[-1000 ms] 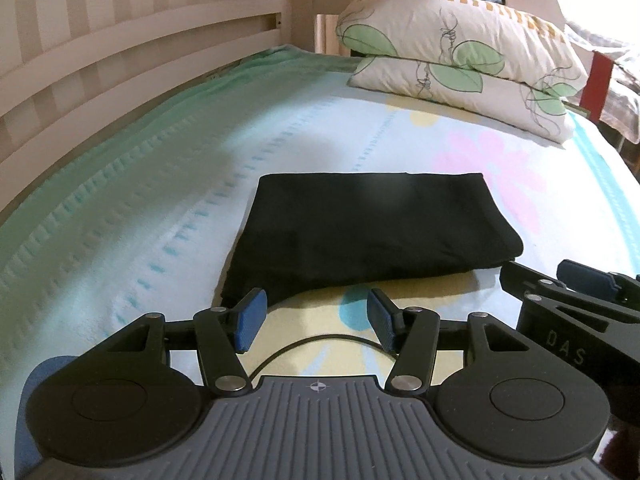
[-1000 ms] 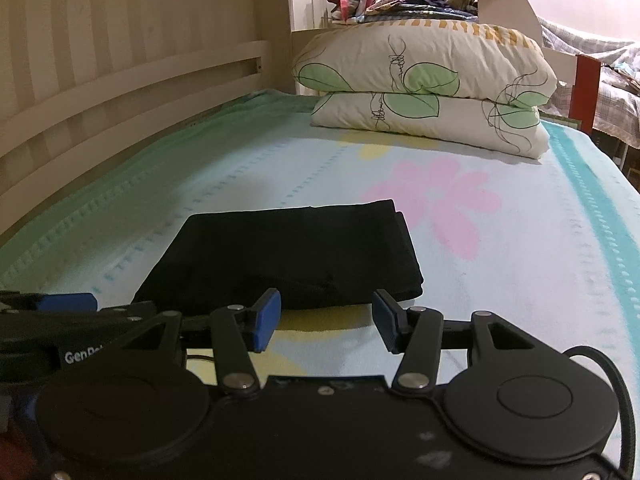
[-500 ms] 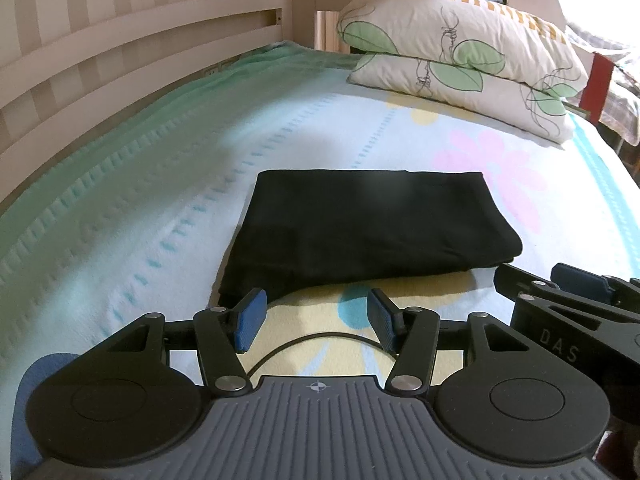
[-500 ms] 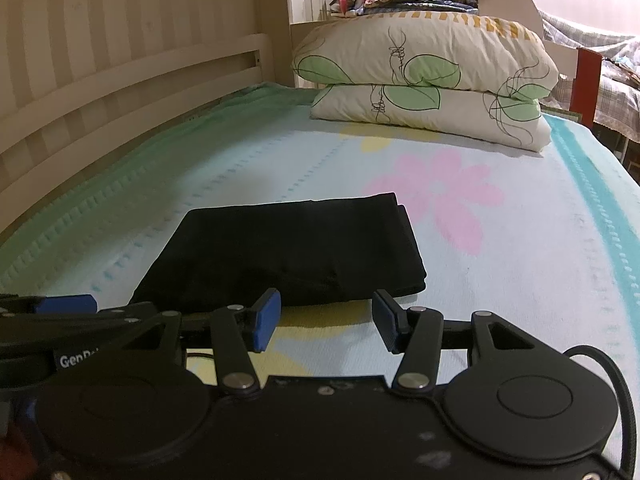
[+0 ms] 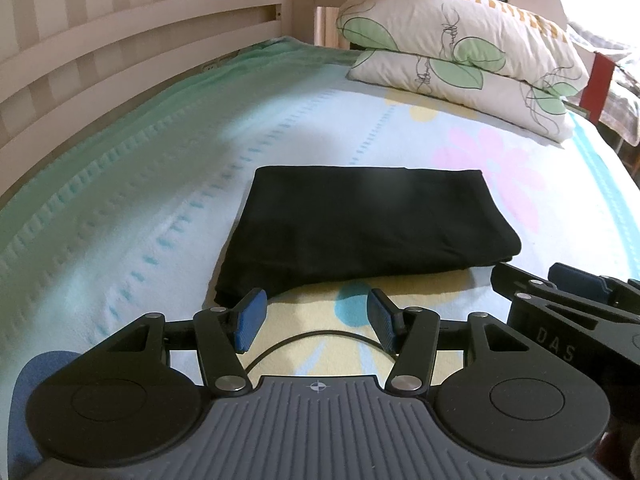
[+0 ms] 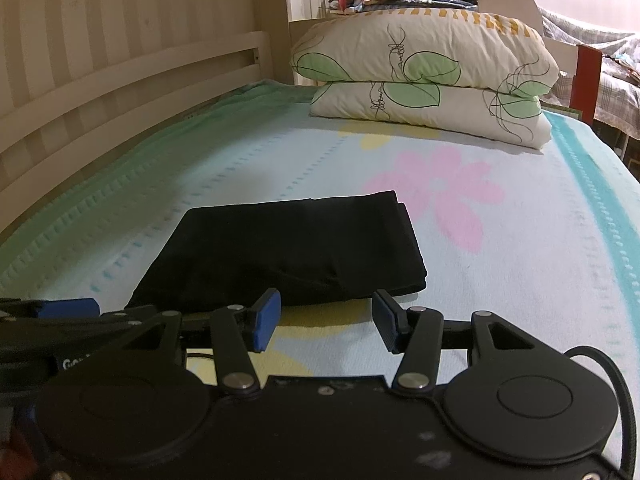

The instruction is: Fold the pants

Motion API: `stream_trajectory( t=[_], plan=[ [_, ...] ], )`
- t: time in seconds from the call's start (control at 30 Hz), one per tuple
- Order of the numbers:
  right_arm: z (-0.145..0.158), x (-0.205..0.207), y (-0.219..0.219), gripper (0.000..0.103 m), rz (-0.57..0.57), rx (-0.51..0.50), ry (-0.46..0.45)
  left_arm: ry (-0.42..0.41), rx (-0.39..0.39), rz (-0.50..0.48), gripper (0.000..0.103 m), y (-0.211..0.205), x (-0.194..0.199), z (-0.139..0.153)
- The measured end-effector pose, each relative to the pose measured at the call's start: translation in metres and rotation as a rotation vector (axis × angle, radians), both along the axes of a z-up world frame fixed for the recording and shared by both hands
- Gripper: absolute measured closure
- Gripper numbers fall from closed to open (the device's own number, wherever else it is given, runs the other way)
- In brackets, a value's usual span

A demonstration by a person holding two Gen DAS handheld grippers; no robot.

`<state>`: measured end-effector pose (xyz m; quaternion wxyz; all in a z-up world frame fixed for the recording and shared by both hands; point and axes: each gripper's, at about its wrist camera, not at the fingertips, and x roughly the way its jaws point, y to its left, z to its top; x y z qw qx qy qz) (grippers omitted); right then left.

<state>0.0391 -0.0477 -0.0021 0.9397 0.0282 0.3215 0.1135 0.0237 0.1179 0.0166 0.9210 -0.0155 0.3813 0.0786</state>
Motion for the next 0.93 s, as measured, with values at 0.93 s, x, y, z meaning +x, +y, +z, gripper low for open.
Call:
stream_trajectory(
  t=[0.93],
  plan=[
    [-0.0069, 0.0024, -0.001, 0.049, -0.018, 0.019, 0.023, 0.02, 0.025, -0.011, 0.048, -0.0066, 0.0031, -0.0055]
  ],
)
